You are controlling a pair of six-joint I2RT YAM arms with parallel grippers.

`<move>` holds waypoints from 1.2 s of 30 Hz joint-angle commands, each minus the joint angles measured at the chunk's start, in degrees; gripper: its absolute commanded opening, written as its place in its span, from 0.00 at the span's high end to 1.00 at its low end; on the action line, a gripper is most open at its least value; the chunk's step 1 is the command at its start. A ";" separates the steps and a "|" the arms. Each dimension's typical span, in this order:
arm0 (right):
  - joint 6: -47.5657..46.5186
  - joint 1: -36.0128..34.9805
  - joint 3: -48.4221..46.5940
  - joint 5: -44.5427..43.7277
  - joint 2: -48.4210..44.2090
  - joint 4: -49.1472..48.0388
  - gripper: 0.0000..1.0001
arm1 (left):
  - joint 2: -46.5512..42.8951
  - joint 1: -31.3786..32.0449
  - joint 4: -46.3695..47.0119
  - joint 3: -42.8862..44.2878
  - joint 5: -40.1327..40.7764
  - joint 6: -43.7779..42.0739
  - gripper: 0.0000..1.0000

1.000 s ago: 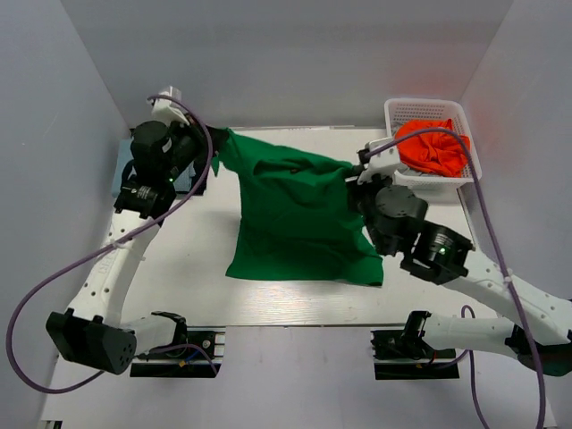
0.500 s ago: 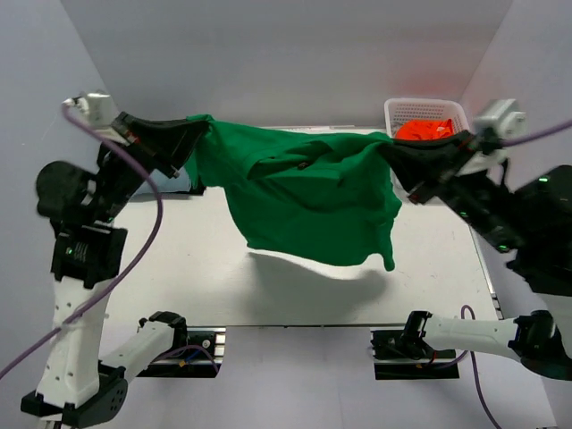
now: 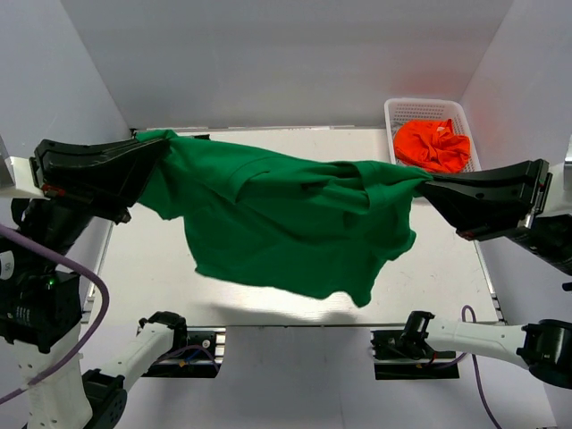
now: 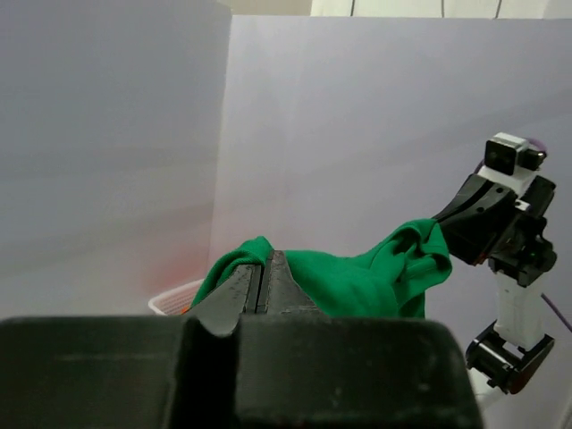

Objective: Fold and stack the t-shirts
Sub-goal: Flatten out the tshirt

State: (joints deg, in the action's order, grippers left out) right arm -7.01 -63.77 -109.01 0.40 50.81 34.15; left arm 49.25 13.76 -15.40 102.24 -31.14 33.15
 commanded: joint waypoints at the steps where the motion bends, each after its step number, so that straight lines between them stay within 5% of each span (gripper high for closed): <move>1: 0.68 0.05 1.52 -0.04 -2.02 -4.18 1.00 | 1.28 -0.40 -1.48 1.12 -1.12 1.57 1.00; 5: -1.07 0.05 7.12 -9.26 -1.32 -7.07 1.00 | 2.69 -0.40 -2.00 -0.70 1.25 1.57 1.00; 9: -6.25 -0.04 18.36 -34.75 0.08 -17.95 1.00 | 4.79 -0.40 -0.86 -6.69 7.82 1.04 1.00; 13: -16.16 -0.04 30.81 -53.50 3.06 -42.40 1.00 | 7.51 -0.40 0.98 -13.71 13.99 0.25 1.00; 17: -29.87 2.49 44.38 -61.56 10.94 -64.27 1.00 | 11.38 0.83 8.79 -26.11 18.63 0.77 1.00; 22: -26.14 9.79 46.44 -60.97 23.44 -69.57 1.00 | 21.83 0.83 11.71 -31.13 27.95 0.78 1.00; 26: -15.10 18.57 42.05 -52.56 33.55 -60.56 1.00 | 35.97 -0.39 15.57 -29.21 32.53 0.17 1.00; 33: -12.33 29.55 21.67 -44.62 61.82 -52.45 1.00 | 66.99 -0.40 17.32 -5.26 36.93 -2.64 0.99; 34: -13.64 30.27 19.47 -43.40 66.39 -52.61 1.00 | 70.59 -0.40 17.33 -1.38 37.46 -3.34 0.93; 36: -13.82 32.81 9.64 -42.60 71.07 -51.39 0.98 | 81.89 -0.40 15.93 12.37 37.46 -5.62 0.57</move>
State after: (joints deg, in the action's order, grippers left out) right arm -21.96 -34.39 -91.11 -45.23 117.03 -18.57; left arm 124.03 13.61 -1.93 100.36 3.68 30.44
